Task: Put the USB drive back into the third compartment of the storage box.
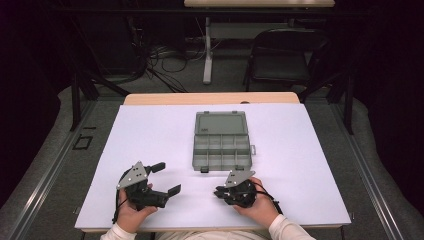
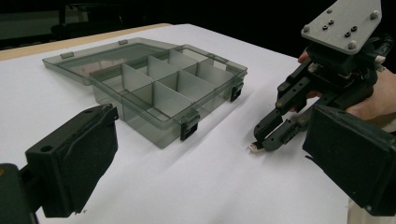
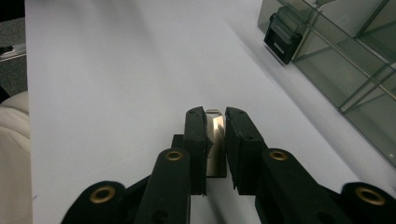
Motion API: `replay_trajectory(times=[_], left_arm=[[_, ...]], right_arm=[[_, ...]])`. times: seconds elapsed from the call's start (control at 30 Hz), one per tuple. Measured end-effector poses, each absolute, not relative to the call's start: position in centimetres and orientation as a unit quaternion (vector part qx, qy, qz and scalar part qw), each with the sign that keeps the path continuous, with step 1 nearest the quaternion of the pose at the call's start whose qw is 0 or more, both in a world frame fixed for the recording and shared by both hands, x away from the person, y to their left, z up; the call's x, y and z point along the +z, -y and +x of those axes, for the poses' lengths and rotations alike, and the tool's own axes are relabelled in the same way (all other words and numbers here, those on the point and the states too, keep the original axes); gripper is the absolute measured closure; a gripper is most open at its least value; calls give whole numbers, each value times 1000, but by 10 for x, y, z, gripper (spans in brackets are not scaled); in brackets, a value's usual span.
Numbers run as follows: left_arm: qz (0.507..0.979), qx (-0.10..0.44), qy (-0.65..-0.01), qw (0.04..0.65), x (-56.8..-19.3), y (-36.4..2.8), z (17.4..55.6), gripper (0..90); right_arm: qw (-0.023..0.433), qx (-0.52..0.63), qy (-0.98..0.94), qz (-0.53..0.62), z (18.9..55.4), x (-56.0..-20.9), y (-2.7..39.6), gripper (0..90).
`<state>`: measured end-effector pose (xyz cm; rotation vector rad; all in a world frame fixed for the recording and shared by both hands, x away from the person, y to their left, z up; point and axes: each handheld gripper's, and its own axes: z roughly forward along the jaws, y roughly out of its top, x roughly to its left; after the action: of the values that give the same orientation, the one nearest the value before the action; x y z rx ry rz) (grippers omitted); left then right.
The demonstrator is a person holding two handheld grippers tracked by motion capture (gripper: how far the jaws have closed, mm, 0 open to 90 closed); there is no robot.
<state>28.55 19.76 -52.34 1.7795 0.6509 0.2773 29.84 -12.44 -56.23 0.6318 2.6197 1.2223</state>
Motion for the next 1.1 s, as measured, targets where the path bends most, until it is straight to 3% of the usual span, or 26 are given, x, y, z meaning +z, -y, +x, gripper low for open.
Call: replay_trajectory(times=[1.1], left_arm=[[758, 121, -283, 575, -524, -197, 286, 31]], right_arm=[[115, 451, -848, 253, 306, -523, 155, 794]])
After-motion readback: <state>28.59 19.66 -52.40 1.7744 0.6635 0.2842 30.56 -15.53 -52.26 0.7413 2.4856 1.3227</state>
